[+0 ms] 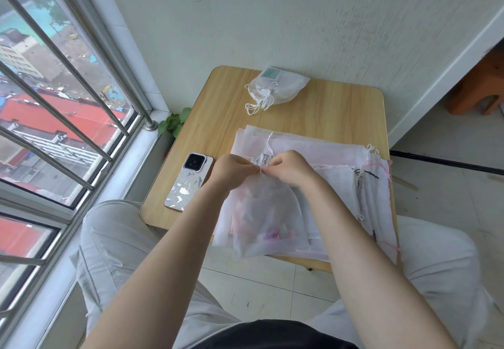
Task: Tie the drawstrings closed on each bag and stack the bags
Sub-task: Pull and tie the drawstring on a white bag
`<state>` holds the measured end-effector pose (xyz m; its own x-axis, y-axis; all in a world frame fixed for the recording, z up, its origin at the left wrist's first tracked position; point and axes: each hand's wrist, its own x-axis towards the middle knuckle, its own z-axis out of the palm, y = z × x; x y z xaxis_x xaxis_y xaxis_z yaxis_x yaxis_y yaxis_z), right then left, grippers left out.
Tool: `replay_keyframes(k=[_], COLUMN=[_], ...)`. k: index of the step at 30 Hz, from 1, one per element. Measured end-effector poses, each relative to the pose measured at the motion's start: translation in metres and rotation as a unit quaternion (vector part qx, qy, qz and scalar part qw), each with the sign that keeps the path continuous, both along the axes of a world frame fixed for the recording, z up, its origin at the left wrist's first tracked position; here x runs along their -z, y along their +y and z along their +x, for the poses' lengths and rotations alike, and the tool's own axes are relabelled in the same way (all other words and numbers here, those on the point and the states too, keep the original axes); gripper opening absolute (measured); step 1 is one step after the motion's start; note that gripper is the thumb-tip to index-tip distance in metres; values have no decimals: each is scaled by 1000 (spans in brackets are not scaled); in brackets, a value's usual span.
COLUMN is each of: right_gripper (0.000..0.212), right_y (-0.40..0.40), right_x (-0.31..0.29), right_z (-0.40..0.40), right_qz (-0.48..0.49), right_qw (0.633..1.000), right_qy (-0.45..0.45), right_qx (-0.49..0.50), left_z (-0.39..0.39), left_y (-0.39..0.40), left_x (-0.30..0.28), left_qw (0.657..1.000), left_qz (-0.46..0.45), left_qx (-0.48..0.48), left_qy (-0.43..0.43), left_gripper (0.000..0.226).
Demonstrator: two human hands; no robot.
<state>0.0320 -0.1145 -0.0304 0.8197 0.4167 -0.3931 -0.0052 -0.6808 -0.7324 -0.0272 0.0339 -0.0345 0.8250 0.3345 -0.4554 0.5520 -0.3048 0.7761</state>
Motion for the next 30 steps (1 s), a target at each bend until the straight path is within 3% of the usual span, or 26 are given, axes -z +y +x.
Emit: replay_keyframes(k=[5, 8, 12, 15, 21, 25, 28, 30], right_gripper=[25, 22, 12, 11, 15, 34, 32, 26], right_y=[-6, -9, -7, -1, 9, 4, -4, -9], right_x=[1, 1, -8, -21, -30, -30, -28, -28], right_z=[1, 2, 4, 5, 2, 3, 6, 6], right_qz=[26, 47, 195, 255, 245, 151, 26, 17], right_qw=[997, 995, 966, 947, 961, 984, 998, 998], right_qy=[69, 83, 33, -16, -19, 3, 12, 34], right_qx=[24, 36, 164, 192, 128, 94, 57, 41], left_z=[-6, -3, 2, 4, 6, 8, 8, 8], left_y=[-8, -5, -4, -4, -8, -4, 1, 2], left_x=[-3, -3, -7, -12, -24, -19, -14, -11], left_qw=[976, 955, 975, 988, 973, 983, 988, 990], left_qz=[-190, -268, -203, -125, -162, -135, -129, -130], left_qx=[-66, -59, -4, 68, 161, 108, 57, 25], left_qy=[-88, -113, -88, -64, -43, -52, -56, -56], left_gripper=[16, 12, 14, 15, 28, 37, 28, 25])
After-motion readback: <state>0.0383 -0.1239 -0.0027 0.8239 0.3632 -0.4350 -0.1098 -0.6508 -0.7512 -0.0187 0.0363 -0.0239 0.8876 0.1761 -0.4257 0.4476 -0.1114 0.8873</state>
